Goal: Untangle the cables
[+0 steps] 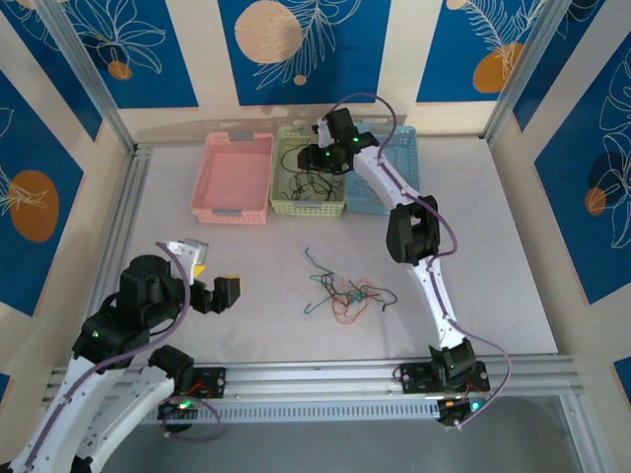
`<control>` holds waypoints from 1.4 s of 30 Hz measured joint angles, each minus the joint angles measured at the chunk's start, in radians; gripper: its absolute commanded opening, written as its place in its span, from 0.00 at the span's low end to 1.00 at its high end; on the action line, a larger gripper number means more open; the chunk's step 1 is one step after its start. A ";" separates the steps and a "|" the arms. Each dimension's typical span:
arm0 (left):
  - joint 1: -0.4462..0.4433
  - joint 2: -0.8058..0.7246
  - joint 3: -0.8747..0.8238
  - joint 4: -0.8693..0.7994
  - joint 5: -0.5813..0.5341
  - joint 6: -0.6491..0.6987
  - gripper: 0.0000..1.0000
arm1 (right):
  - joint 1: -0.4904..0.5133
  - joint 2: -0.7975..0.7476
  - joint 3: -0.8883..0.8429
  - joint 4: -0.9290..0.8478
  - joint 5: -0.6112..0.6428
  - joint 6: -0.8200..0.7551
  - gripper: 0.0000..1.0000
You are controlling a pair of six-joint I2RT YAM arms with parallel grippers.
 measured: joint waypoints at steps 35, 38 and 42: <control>-0.169 0.486 -0.056 0.461 0.189 -0.144 0.90 | 0.098 -1.434 -1.741 0.199 0.191 0.137 0.46; -0.227 0.616 -0.068 0.557 0.184 -0.119 0.89 | 0.069 -1.439 -1.791 0.222 0.190 0.153 0.45; -0.273 0.752 -0.069 0.656 0.181 -0.059 0.84 | 0.008 -1.474 -1.883 0.249 0.177 0.174 0.44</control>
